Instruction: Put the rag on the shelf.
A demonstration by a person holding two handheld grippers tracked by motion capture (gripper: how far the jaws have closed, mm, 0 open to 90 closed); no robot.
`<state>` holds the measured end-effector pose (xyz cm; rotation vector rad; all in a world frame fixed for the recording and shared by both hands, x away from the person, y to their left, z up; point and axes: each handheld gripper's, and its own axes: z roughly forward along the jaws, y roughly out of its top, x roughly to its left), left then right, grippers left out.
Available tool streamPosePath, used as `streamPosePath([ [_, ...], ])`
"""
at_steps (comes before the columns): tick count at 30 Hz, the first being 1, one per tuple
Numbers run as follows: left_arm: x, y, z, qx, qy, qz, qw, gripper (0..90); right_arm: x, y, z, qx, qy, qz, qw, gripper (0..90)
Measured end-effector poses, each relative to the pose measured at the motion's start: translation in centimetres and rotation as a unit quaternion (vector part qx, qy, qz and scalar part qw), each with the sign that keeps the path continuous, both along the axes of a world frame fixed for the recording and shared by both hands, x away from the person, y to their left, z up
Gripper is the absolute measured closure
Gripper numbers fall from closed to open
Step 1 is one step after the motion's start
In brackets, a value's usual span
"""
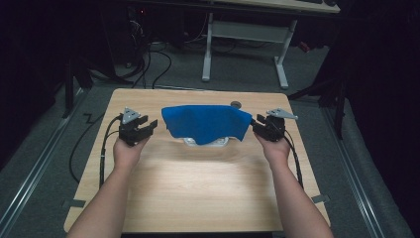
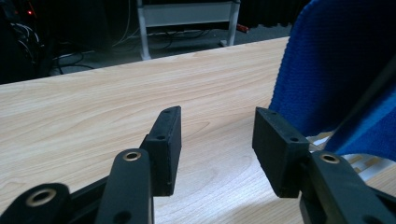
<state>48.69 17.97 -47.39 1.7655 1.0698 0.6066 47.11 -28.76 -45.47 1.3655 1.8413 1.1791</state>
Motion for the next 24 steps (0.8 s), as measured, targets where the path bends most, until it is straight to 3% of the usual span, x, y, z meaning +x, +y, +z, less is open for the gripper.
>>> streamPosePath([
  [15, -0.4, 1.0, 0.4, 0.008, -0.004, 0.005, 0.9999, 52.7, -0.5, -0.9, 0.6, -0.007, -0.001, -0.007, 0.9999, 57.5],
  [18, -1.0, 1.0, 0.4, 0.003, -0.008, 0.006, 0.9999, 52.5, -0.8, -1.0, 0.7, -0.01, -0.003, -0.006, 0.9999, 56.1],
  [24, -3.2, 0.8, -0.3, 0.016, -0.007, -0.005, 0.9998, 49.1, -2.8, -0.8, 1.1, -0.021, -0.026, 0.002, 0.9994, 54.7],
])
